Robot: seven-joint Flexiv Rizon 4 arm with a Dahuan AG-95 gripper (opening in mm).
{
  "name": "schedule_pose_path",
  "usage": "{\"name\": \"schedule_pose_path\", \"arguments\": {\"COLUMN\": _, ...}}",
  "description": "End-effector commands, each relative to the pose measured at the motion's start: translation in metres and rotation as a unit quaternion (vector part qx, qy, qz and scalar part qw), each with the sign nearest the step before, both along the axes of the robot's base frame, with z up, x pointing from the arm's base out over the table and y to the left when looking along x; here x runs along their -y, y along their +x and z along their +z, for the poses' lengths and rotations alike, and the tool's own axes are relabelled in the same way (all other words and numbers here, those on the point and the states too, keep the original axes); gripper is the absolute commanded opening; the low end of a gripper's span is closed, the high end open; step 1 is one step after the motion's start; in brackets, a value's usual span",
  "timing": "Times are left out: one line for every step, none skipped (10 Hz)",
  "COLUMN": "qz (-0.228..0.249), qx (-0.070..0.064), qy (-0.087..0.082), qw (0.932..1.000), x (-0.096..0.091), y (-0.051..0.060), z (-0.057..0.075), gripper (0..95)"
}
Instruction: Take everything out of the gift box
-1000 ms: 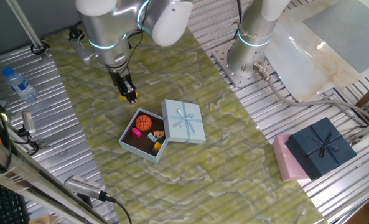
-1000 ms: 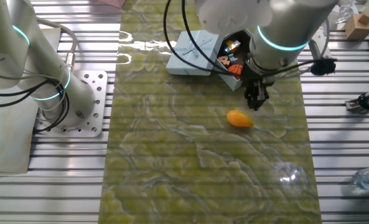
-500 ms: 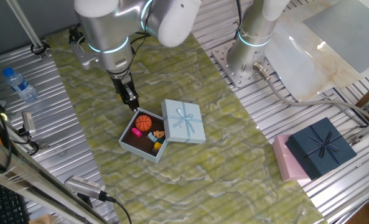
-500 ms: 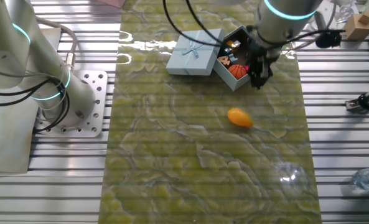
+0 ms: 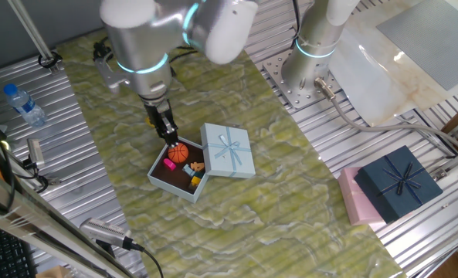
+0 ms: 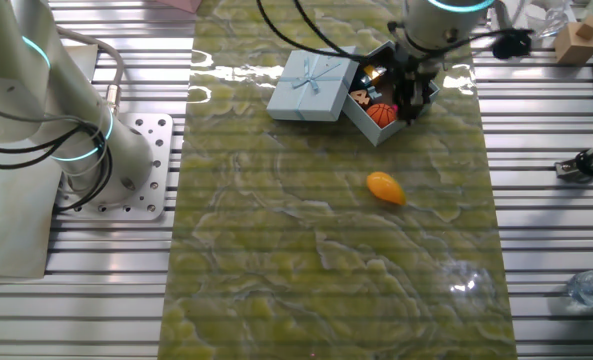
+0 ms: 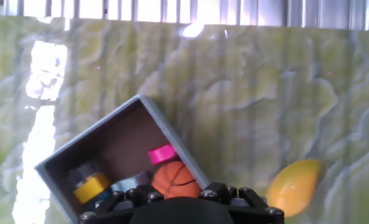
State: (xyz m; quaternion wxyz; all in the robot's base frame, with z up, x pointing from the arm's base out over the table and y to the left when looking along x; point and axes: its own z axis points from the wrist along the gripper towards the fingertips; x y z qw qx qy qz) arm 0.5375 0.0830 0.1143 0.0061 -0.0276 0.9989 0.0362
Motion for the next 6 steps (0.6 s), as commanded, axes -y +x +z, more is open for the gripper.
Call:
{"name": "schedule_pose_path", "arguments": {"qz": -0.005, "qx": 0.001, "qy": 0.001, "qw": 1.0, "x": -0.01, "y": 0.001, "z": -0.005, "gripper": 57.0}}
{"name": "schedule_pose_path", "arguments": {"qz": -0.007, "qx": 0.004, "qy": 0.001, "qw": 1.0, "x": -0.018, "y": 0.0, "z": -0.007, "gripper": 57.0}}
{"name": "schedule_pose_path", "arguments": {"qz": -0.009, "qx": 0.005, "qy": 0.0, "qw": 1.0, "x": -0.023, "y": 0.001, "z": -0.011, "gripper": 57.0}}
{"name": "schedule_pose_path", "arguments": {"qz": -0.008, "qx": 0.004, "qy": -0.002, "qw": 1.0, "x": -0.025, "y": 0.001, "z": -0.013, "gripper": 57.0}}
{"name": "schedule_pose_path", "arguments": {"qz": -0.009, "qx": 0.002, "qy": -0.005, "qw": 0.9999, "x": -0.026, "y": 0.001, "z": -0.015, "gripper": 57.0}}
{"name": "schedule_pose_path", "arguments": {"qz": -0.01, "qx": 0.001, "qy": -0.006, "qw": 0.9999, "x": -0.026, "y": -0.002, "z": -0.018, "gripper": 57.0}}
